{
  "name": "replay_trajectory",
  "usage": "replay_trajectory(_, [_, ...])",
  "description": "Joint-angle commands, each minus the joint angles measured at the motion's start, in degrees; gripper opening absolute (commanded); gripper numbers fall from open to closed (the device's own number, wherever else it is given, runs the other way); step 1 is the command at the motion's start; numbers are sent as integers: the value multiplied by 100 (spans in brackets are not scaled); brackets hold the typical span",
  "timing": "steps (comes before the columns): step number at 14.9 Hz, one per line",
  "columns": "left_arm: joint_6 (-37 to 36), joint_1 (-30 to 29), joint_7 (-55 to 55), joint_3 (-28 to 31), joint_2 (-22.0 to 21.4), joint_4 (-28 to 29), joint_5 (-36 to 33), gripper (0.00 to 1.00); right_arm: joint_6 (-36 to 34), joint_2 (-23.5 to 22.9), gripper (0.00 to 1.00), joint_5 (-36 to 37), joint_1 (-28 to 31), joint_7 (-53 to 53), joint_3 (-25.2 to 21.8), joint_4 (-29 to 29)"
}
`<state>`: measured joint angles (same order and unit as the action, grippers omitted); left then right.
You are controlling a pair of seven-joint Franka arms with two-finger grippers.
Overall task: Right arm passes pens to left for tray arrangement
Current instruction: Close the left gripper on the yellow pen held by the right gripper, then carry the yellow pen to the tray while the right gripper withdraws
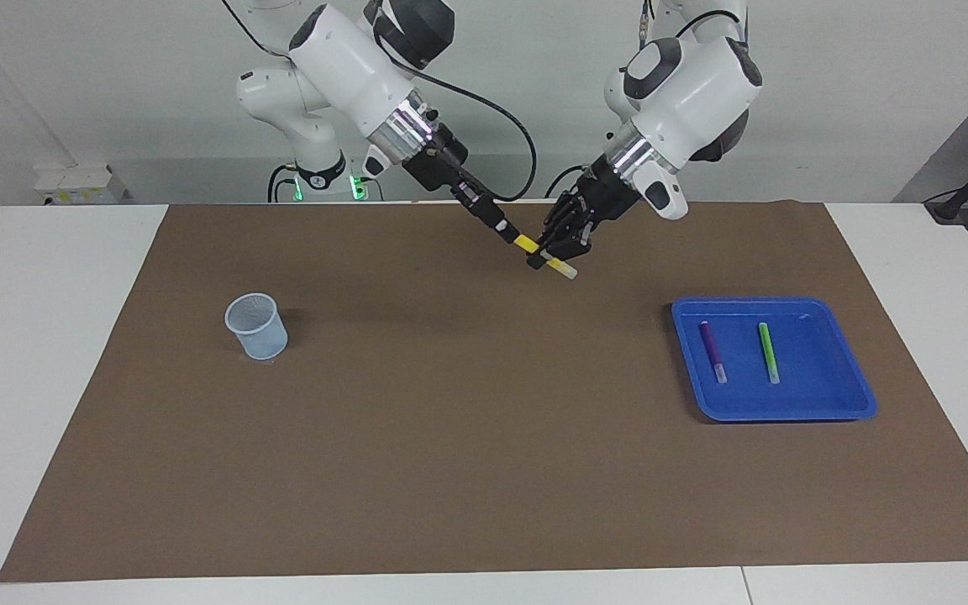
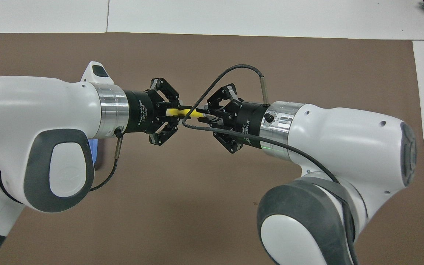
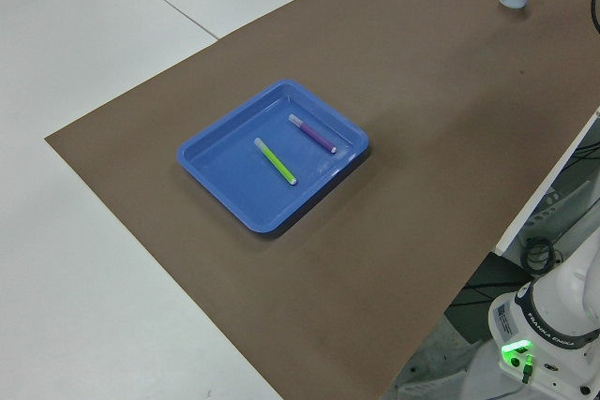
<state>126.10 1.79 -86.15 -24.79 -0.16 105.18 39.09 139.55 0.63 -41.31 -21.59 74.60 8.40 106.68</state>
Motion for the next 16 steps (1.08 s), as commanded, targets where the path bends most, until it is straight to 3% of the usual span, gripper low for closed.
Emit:
replay_trajectory(1, [-411,-12,134,-8,-274,144,11,0,169,-28,23,-132,41,10,-14,-16])
replay_trajectory(2, [-411,-12,143,-8,-274,144,11,0,160,-28,64,-132,41,10,-14,-25])
replay_trajectory(3, [-428,-21,151,1,-274,144,2,0,151,-28,100,-123,41,-33,-22,-25])
replay_trajectory(7, [-892,-363,1018,9,-326,152,2,0,-67,-10,100,9,67,-60,-40,-25])
replay_trajectory(9, [-1349,-644,1669,18,-370,152,-111,0,-602,16,100,393,155,-304,-75,-33])
replay_trajectory(16, [-2615,-1276,4093,45,-414,21,-1640,0,-2641,183,100,1922,1041,-2359,-75,-33])
